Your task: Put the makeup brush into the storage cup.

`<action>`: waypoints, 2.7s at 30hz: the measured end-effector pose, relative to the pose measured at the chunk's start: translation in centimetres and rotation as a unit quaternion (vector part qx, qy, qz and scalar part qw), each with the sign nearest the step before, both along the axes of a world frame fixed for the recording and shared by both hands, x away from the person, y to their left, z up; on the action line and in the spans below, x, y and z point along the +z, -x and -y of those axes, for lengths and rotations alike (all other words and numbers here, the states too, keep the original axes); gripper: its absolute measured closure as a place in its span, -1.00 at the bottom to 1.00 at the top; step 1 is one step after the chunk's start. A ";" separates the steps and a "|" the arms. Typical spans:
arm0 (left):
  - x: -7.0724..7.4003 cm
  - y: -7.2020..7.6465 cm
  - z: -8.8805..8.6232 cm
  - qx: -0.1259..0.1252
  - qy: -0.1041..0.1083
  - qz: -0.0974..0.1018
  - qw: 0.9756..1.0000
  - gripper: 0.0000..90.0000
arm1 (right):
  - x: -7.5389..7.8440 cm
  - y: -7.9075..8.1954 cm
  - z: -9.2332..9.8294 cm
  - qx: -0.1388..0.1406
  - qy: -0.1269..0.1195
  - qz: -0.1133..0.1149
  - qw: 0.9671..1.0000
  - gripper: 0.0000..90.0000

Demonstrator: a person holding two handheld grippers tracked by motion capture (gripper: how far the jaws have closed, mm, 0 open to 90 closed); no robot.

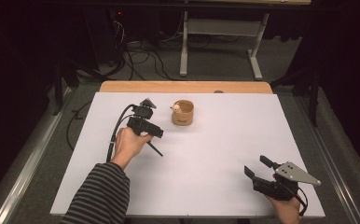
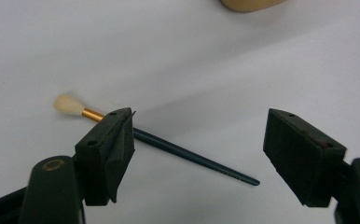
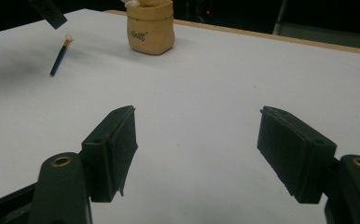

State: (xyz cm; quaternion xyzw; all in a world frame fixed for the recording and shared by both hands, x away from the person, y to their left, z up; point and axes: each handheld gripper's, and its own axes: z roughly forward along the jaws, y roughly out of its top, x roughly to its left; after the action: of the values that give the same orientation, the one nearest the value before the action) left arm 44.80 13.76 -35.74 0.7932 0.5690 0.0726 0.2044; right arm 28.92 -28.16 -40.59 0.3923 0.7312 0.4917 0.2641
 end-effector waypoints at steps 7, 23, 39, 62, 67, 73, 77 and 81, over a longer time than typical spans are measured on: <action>-1.0 -0.3 -0.1 0.007 -0.007 -0.027 1.000 -0.44 | 0.0 0.0 0.0 0.001 0.001 0.001 1.000 -0.33; -2.8 -0.8 -1.3 0.033 -0.013 -0.066 0.997 -0.47 | 0.0 0.0 -0.1 0.000 0.000 -0.001 1.000 -0.33; -3.8 -1.4 -1.5 0.046 -0.018 -0.085 0.995 -0.48 | 0.0 0.0 0.0 0.002 0.001 0.000 1.000 -0.33; -4.5 -1.8 -0.8 0.049 -0.023 -0.089 0.995 -0.46 | 0.0 0.0 0.0 0.001 -0.001 0.000 1.000 -0.33; -4.6 -1.8 -0.7 0.047 -0.028 -0.086 0.995 -0.45 | 0.0 0.0 0.0 0.001 -0.001 0.000 1.000 -0.33; -4.6 -1.6 -0.5 0.033 -0.049 -0.074 0.996 -0.34 | 0.0 0.0 0.0 0.001 -0.001 0.000 1.000 -0.33; -4.6 -1.5 -0.4 0.026 -0.063 -0.067 0.995 -0.23 | 0.0 0.0 0.0 0.002 0.000 0.001 1.000 -0.33; -4.6 -1.4 -0.4 0.013 -0.067 -0.063 0.996 -0.17 | 0.0 0.0 0.0 0.002 0.001 0.000 1.000 -0.33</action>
State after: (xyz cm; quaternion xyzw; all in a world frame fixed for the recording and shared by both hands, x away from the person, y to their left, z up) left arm 46.18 14.16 -40.29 0.8007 0.5849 0.0635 0.1132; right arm 28.92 -28.13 -40.59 0.3907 0.7321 0.4918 0.2637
